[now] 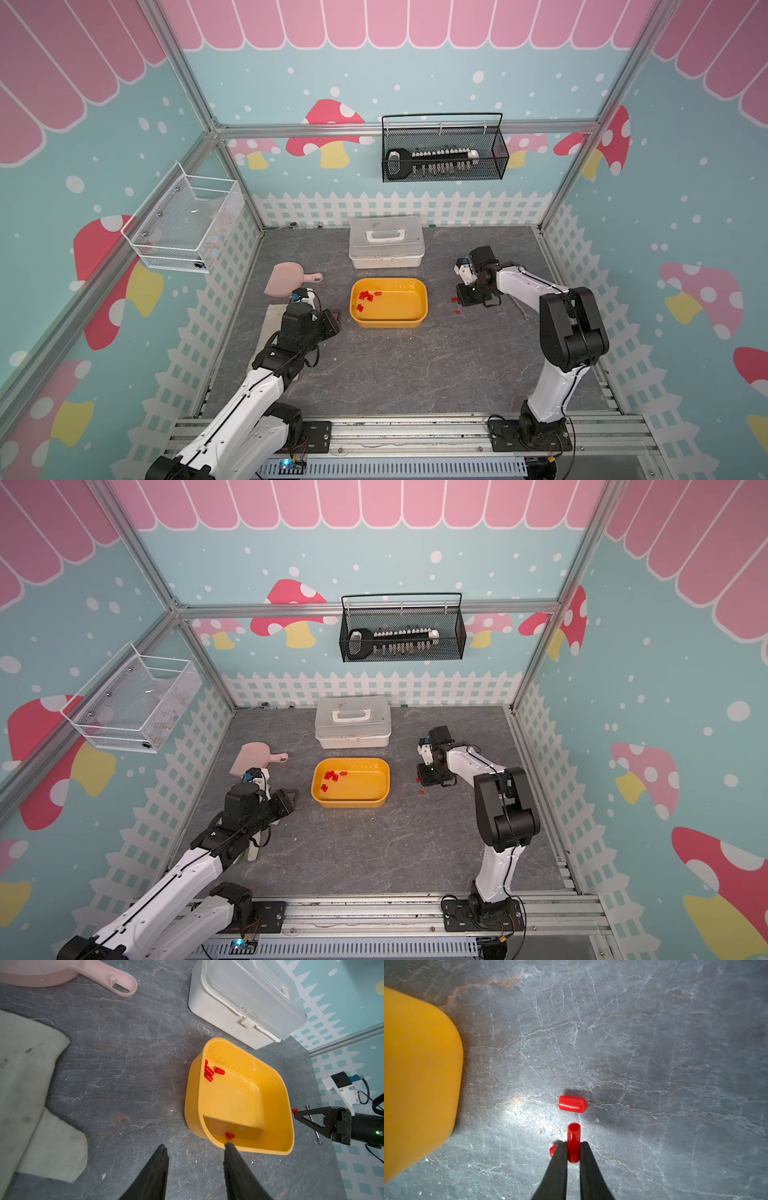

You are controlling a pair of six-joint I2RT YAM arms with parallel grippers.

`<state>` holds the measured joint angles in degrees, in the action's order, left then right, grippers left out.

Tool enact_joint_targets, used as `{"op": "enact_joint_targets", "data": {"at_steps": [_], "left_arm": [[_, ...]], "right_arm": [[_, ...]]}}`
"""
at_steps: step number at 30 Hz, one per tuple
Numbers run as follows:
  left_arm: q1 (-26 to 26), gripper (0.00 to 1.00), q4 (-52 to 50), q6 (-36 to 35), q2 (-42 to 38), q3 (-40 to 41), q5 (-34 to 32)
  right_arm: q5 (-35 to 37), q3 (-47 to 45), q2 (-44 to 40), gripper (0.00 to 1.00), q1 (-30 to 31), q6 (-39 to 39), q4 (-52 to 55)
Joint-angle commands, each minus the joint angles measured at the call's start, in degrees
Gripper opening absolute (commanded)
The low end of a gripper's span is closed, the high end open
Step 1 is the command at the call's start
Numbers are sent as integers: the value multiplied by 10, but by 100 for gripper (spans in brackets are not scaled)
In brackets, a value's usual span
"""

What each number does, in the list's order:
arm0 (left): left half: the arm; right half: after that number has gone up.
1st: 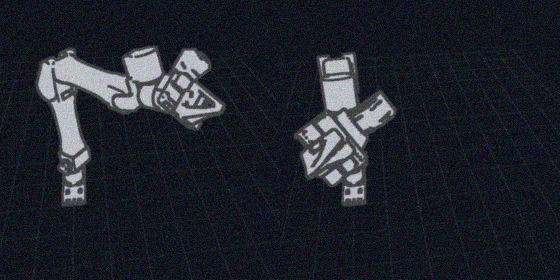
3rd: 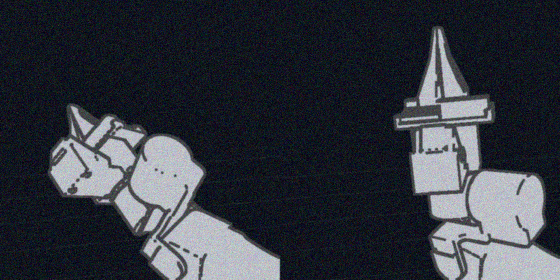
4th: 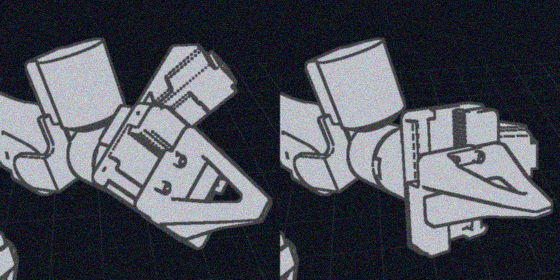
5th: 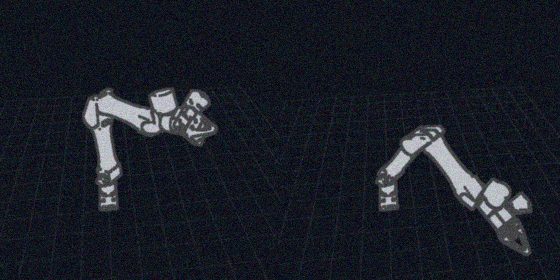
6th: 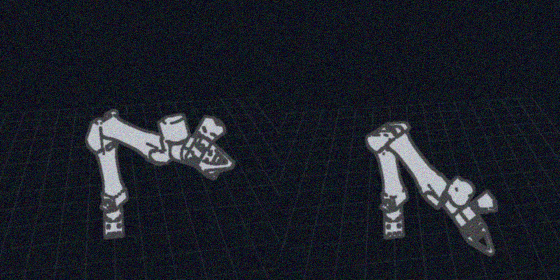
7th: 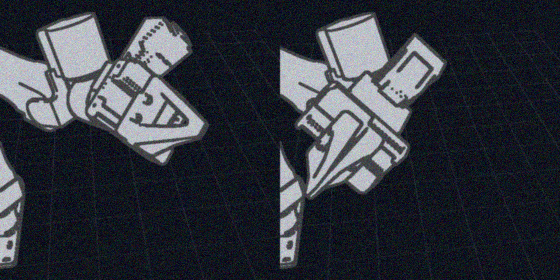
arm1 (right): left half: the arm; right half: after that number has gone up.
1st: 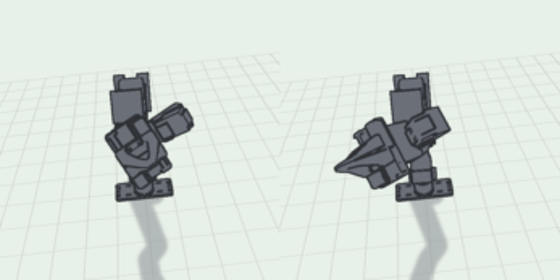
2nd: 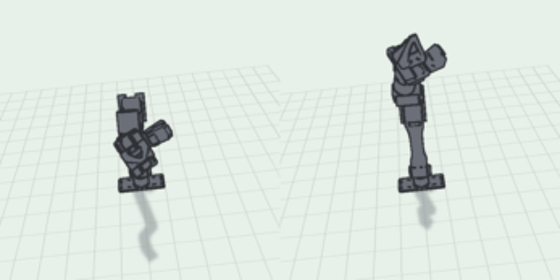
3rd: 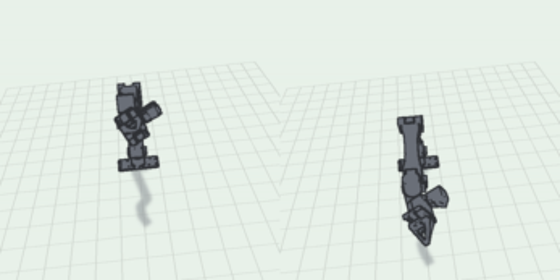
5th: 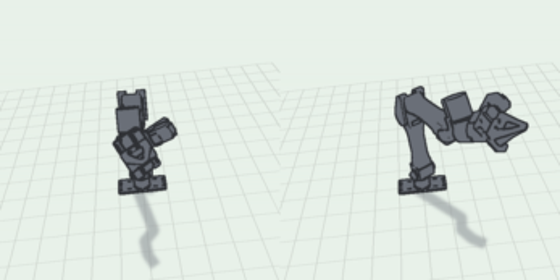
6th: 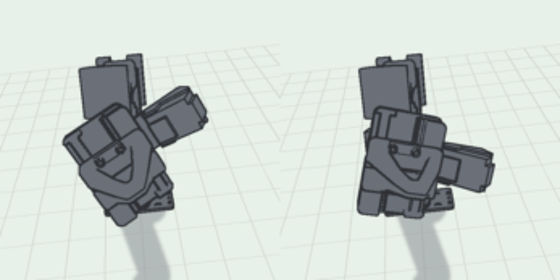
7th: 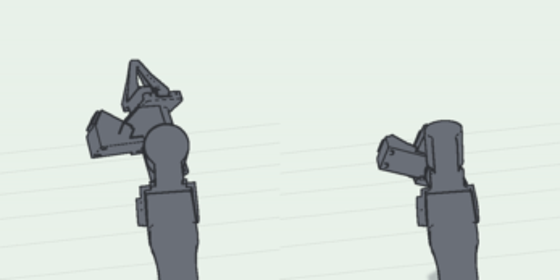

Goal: Take the screw protection sleeves out of the storage box
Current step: Place the screw protection sleeve at the center of the board.

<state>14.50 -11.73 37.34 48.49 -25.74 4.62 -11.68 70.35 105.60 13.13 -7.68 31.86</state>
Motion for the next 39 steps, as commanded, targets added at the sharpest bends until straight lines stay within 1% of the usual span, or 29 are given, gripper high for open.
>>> {"op": "enact_joint_targets", "data": {"at_steps": [1, 6, 12, 13, 17, 22, 27, 28, 31, 34, 39], "left_arm": [[3, 46, 11, 6, 0, 9, -8], [3, 46, 17, 6, 8, 8, -4], [4, 46, 20, 6, 9, 10, -6], [4, 46, 20, 7, 8, 10, -5], [3, 46, 20, 7, 6, 11, -7], [3, 46, 21, 8, 11, 8, -7], [4, 46, 20, 9, 7, 7, -6], [4, 46, 19, 9, 6, 8, -6], [4, 46, 17, 9, 2, 9, -7], [4, 46, 17, 9, 0, 11, -6], [4, 46, 17, 8, -2, 12, -6]], "right_arm": [[-11, 8, 11, 16, -2, 6, 0], [-31, 10, 23, 17, -2, 6, -1], [-33, 17, 29, 17, -2, 10, 7], [-33, 19, 47, 17, -2, 11, 8], [-33, 21, 52, 18, -2, 11, 8], [-33, 22, 46, 22, -1, 14, 14], [-23, 31, 39, 30, -2, 21, 30], [-23, 33, 19, 32, -2, 21, 33], [-23, 41, 3, 36, -1, 22, 45], [-25, 49, -21, 37, -1, 22, 58], [-65, 69, -65, 39, 7, 22, 73]]}}
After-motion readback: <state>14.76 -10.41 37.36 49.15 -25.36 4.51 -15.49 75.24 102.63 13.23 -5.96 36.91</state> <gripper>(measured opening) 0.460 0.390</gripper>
